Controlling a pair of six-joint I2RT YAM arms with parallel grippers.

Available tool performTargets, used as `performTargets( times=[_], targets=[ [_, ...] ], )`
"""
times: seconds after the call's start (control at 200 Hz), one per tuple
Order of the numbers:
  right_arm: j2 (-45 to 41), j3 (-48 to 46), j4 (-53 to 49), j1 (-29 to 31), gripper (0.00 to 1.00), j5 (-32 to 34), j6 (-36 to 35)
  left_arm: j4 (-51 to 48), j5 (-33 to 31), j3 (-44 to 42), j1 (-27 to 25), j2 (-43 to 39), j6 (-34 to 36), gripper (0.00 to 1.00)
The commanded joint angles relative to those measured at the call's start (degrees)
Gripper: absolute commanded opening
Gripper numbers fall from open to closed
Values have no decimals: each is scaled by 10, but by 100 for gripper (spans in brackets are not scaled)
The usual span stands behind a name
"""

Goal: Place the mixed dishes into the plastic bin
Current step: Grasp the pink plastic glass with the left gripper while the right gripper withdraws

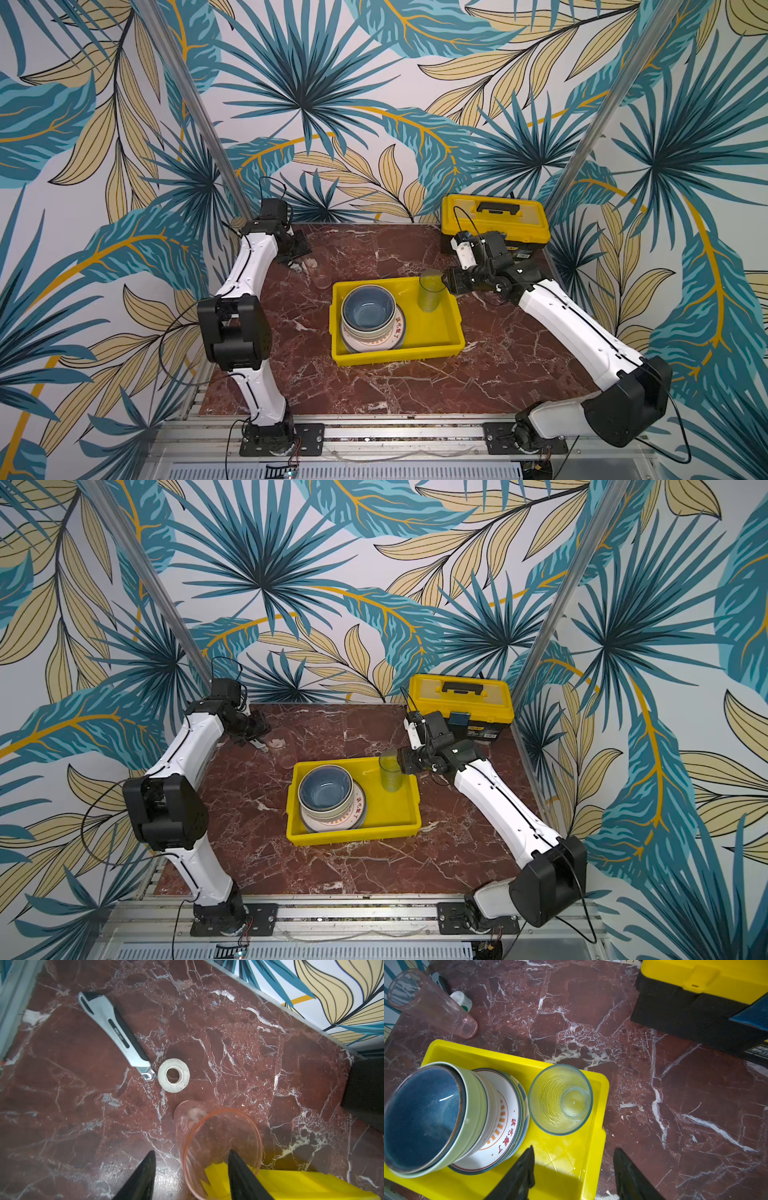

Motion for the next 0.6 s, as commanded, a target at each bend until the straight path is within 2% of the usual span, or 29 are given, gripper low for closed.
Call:
performTargets(
  times=[0.0, 0.175, 0.341, 0.526, 0.596],
  targets=[
    [-16, -21, 31, 1, 63, -30, -5, -1, 16, 25, 4, 24, 8, 53],
    [-20, -38, 49, 1, 63, -39, 2, -4, 5, 30, 4, 48, 12, 50],
    [-23, -49, 64, 1, 63, -42, 12, -9, 8, 31, 5, 61, 18, 39],
    [-26, -54, 63, 1, 63, -40, 17, -14, 4, 28, 5, 69, 24, 38],
    [-27, -55, 61, 1, 63, -39, 17, -15, 5, 26, 5, 72, 25, 33]
  ],
)
